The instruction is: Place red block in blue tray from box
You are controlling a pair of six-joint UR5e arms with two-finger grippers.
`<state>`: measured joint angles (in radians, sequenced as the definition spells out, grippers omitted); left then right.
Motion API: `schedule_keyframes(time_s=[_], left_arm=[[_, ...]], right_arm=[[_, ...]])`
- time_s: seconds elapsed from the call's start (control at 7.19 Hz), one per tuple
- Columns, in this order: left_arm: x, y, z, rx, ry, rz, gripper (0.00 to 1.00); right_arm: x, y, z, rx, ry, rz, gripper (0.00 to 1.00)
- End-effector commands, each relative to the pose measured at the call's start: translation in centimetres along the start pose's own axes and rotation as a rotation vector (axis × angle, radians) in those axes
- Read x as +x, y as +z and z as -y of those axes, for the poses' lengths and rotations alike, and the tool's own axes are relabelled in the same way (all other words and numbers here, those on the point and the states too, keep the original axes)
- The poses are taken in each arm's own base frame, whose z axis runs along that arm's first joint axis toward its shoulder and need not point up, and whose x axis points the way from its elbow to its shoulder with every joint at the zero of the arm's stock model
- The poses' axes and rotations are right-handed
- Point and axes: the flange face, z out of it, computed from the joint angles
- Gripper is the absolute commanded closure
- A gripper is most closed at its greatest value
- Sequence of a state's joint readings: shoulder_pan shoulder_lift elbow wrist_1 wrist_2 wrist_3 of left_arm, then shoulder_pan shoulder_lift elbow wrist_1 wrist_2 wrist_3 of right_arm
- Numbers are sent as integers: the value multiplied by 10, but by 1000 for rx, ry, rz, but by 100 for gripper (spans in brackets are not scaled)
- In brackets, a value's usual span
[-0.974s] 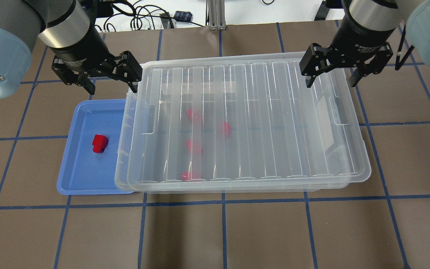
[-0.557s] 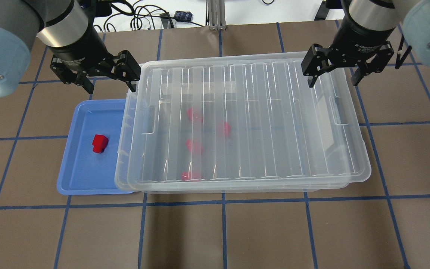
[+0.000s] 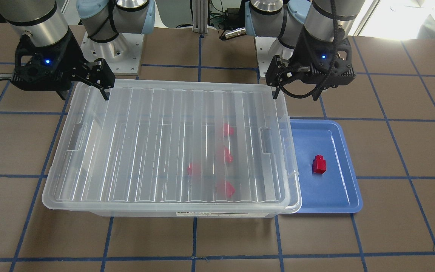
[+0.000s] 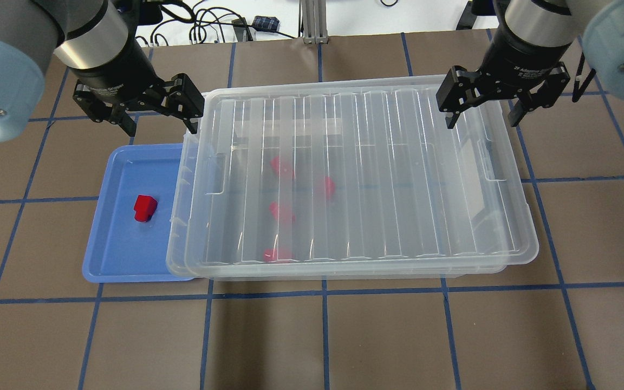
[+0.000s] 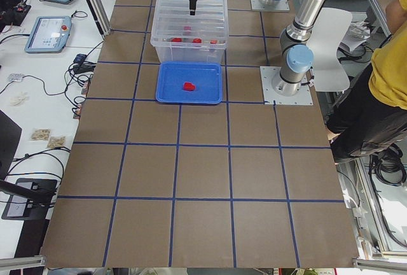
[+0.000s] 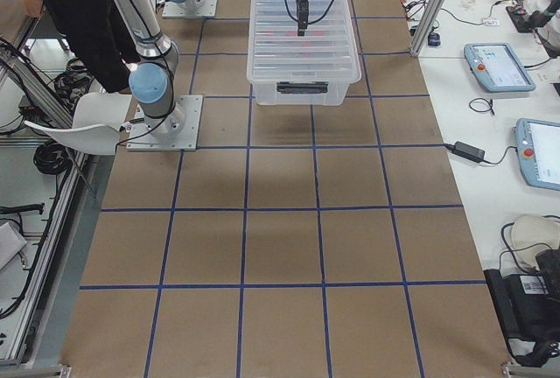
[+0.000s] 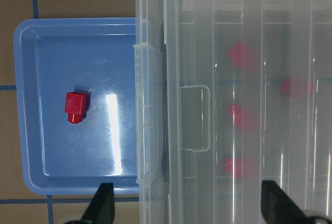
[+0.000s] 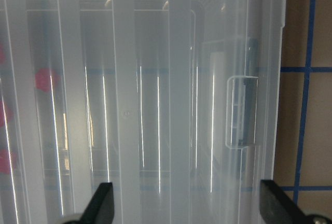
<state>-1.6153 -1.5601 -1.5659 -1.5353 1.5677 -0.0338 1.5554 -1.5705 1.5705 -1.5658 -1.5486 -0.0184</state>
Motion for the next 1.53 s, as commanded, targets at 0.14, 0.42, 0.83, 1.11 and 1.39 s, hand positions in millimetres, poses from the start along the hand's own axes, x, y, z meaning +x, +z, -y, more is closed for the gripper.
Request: schedule_keyframes(time_s=[0.14,0.42,0.83,1.11,1.39], left_arm=[[0,2,0,-2,0,2,0],[0,1,0,0,0,2,0],[0,1,-1,0,0,2,0],[0,1,-1,-2,2,2,0],[0,2,-1,-4,3,2,0]], right_arm=[[0,3,2,-3,-5,-4,0],[3,7,4,-11,-72,-8,0],[57,21,24,-42,-20,-2,0],[93,49,28,-93,-26,14,0],[112,73,28,-65,-51,12,0]])
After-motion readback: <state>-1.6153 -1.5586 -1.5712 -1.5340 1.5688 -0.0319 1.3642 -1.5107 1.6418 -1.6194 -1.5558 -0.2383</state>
